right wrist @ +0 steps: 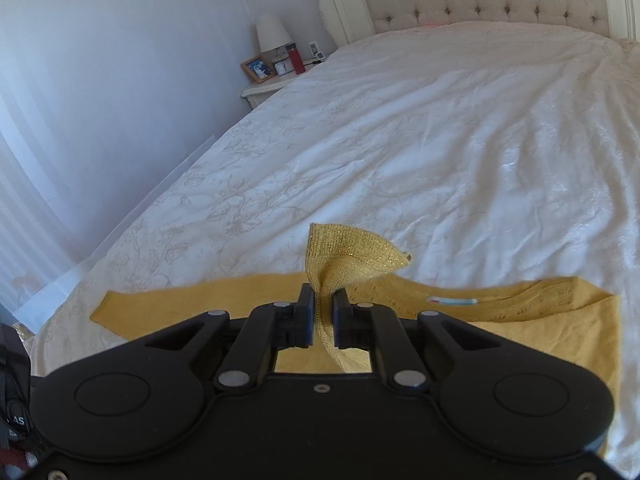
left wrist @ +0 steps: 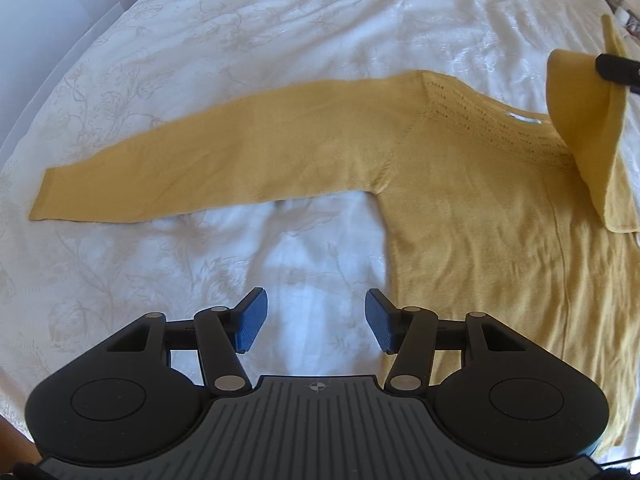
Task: Fold small clothes
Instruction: 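Carry the held sleeve across the sweater body and release it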
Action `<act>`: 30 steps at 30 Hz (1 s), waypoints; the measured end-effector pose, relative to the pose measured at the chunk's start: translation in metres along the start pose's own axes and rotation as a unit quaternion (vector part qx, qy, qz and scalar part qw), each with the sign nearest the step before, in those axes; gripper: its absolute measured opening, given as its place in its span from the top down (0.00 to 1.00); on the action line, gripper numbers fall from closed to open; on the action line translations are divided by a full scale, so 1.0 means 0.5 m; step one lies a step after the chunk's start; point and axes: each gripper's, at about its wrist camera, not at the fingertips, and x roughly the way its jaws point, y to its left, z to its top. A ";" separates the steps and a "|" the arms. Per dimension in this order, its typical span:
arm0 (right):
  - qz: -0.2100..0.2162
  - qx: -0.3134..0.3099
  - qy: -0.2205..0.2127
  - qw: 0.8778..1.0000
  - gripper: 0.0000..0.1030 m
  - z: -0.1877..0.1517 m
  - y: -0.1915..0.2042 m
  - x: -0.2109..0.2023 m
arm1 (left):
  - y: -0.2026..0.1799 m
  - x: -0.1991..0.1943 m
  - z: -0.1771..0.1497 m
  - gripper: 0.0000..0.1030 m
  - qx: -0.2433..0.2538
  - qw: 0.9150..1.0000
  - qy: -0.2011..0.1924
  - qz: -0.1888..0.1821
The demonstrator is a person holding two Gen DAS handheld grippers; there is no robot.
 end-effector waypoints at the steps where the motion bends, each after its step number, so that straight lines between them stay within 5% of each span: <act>1: 0.007 -0.002 0.008 1.000 0.85 -0.013 0.013 0.020 | 0.012 0.002 0.000 0.49 -0.004 1.000 0.001 0.001; 10: -0.005 -0.050 0.085 0.995 0.74 -0.126 0.081 0.108 | 0.045 0.033 0.028 0.49 -0.038 0.999 -0.002 -0.023; 14: -0.017 -0.035 0.091 0.995 0.48 -0.144 0.046 0.085 | 0.015 0.053 0.041 0.49 -0.040 0.998 -0.006 -0.039; 24: -0.060 0.011 0.103 0.993 0.48 -0.153 -0.089 0.009 | -0.112 0.119 0.097 0.49 0.042 0.997 -0.019 -0.069; 30: -0.067 0.036 0.103 0.992 0.48 -0.153 -0.148 -0.005 | -0.147 0.170 0.150 0.49 0.056 0.994 0.009 -0.096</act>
